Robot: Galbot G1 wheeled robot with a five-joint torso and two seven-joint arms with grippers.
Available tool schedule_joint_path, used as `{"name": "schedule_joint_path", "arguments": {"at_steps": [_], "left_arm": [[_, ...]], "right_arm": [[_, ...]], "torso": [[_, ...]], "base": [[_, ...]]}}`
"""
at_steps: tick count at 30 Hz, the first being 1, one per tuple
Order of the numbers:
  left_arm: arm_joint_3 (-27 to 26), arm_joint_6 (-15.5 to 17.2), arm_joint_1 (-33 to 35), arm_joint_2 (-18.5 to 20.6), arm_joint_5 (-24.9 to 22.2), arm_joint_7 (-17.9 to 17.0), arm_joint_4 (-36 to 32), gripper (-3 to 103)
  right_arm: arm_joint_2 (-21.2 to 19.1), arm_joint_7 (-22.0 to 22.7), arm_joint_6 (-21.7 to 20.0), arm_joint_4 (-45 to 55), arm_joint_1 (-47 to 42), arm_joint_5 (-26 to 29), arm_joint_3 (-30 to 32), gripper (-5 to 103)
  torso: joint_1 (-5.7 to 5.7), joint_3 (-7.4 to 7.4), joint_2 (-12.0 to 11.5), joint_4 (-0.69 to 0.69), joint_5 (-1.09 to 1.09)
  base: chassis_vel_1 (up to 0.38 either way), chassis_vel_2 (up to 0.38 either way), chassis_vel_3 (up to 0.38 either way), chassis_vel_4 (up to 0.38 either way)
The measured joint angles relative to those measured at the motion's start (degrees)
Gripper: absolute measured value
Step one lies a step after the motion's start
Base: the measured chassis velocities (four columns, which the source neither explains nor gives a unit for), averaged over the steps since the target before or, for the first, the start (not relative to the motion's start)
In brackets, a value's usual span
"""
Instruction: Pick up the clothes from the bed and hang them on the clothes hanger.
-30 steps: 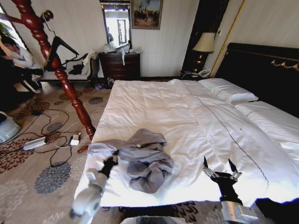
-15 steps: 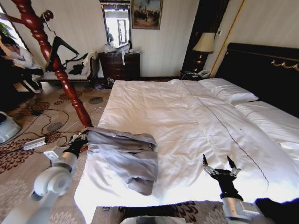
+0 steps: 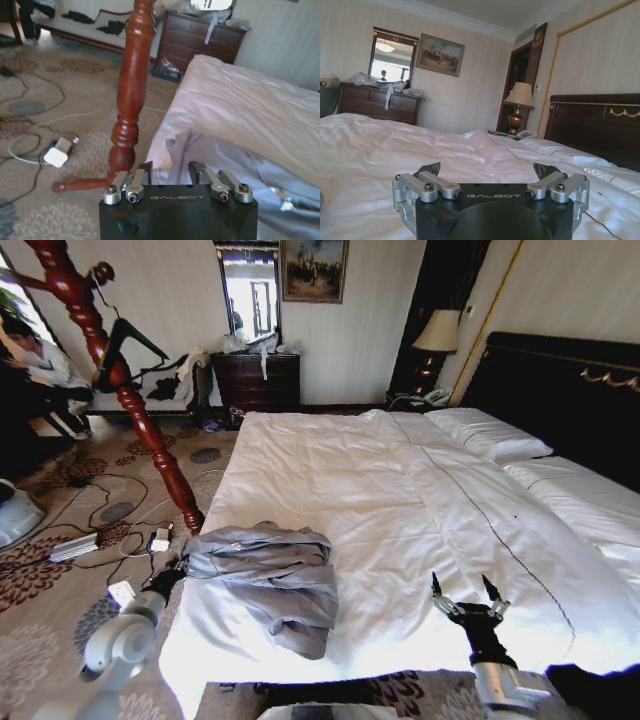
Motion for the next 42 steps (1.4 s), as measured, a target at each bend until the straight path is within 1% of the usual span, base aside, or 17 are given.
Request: {"name": "schedule_joint_path", "arguments": {"at_steps": [2,5,6,7,9,10,11,12,15,17,20,21,23,25,32,36,42], "left_arm": [[-0.2,-0.4,0.1,0.0,0.6,0.0,-0.1,45],[-2.4,-0.2,1.8,0.2,-0.1,0.5,-3.0,61],[-2.4,-0.2,1.8,0.2,-0.1,0.5,-3.0,61],[-3.2,0.3,2.6,0.7,0.0,0.8,-4.0,67],[-3.9,0.9,3.2,1.3,1.9,0.8,-4.2,78],[-4.1,2.5,3.7,1.8,4.9,0.2,-3.8,83],[-4.1,2.5,3.7,1.8,4.9,0.2,-3.8,83],[-4.1,3.4,4.3,2.0,6.9,-0.2,-3.5,83],[-4.0,3.8,8.4,1.5,7.0,1.1,-5.7,98],[-3.8,3.4,9.9,1.1,6.9,1.8,-6.6,100],[-2.5,1.3,15.5,-0.3,7.1,5.0,-8.5,100],[-2.5,1.3,15.5,-0.3,7.1,5.0,-8.5,100],[-1.3,-0.2,18.2,-1.3,6.6,7.8,-8.3,100],[-0.7,-1.0,18.7,-1.5,6.2,8.9,-7.6,100],[0.9,-4.9,15.9,-1.9,1.4,13.7,-2.7,100],[1.1,-8.3,13.3,-1.7,-3.2,18.3,1.1,100],[1.2,-9.9,12.1,-1.5,-5.8,20.7,5.1,100]], "right_arm": [[0.0,0.0,0.0,-0.1,0.1,0.0,0.0,100],[-0.3,0.1,0.0,-0.4,0.5,0.1,-0.1,100],[-0.3,0.1,0.0,-0.4,0.5,0.1,-0.1,100],[-0.5,0.1,0.0,-0.4,0.6,0.3,0.0,100],[-0.4,0.2,0.0,-0.5,0.7,0.3,0.0,100],[0.0,0.2,0.0,-0.4,0.7,0.3,0.0,100],[0.0,0.2,0.0,-0.4,0.7,0.3,0.0,100],[0.3,0.2,0.0,-0.3,0.6,0.3,0.0,100],[0.6,0.2,0.1,-0.2,0.5,0.2,-0.1,100],[0.7,0.2,0.1,-0.2,0.5,0.1,-0.1,100],[1.1,0.2,0.3,-0.1,0.5,0.0,-0.1,100],[1.1,0.2,0.3,-0.1,0.5,0.0,-0.1,100],[1.1,0.2,0.3,-0.1,0.5,-0.1,-0.1,100],[1.1,0.2,0.4,-0.1,0.5,-0.2,-0.1,100],[1.1,0.1,1.1,-0.2,-0.3,-0.4,0.6,100],[0.9,0.1,1.1,-0.1,-0.5,0.3,1.0,100],[0.8,0.1,0.6,0.3,-0.5,1.0,1.3,100]], "torso": [[0.0,0.0,0.0,0.0,0.0],[0.0,0.0,0.0,0.02,0.0],[0.0,0.0,0.0,0.02,0.0],[0.0,0.0,0.0,0.01,0.0],[0.0,0.0,0.0,0.02,0.01],[0.0,0.0,0.0,0.0,0.01],[0.0,0.0,0.0,0.0,0.01],[0.0,0.0,0.0,0.0,-0.01],[0.0,0.0,0.0,0.01,0.0],[0.0,0.0,0.0,0.01,0.0],[0.0,0.0,0.0,0.01,0.0],[0.0,0.0,0.0,0.01,0.0],[0.0,0.0,0.0,0.03,0.01],[0.0,0.0,0.0,0.03,0.01],[0.0,0.0,0.0,0.0,0.0],[0.0,0.0,0.0,0.0,-0.01],[0.0,0.0,0.0,0.02,0.0]], "base": [[0.0,0.0,0.0,0.0],[0.0,0.0,0.0,0.0],[0.0,0.0,0.0,0.0],[0.0,0.0,0.0,0.0],[0.0,0.0,0.0,0.0],[0.0,0.0,0.0,0.0],[0.0,0.0,0.0,0.0],[0.0,0.0,0.0,0.0],[0.0,0.0,0.0,0.0],[0.0,0.0,0.0,0.0],[0.0,0.0,0.0,0.0],[0.0,0.0,0.0,0.0],[0.0,0.0,0.0,0.0],[0.0,0.0,0.0,0.0],[0.0,0.0,0.0,0.0],[0.0,0.0,0.0,0.0],[0.0,0.0,0.0,0.0]]}}
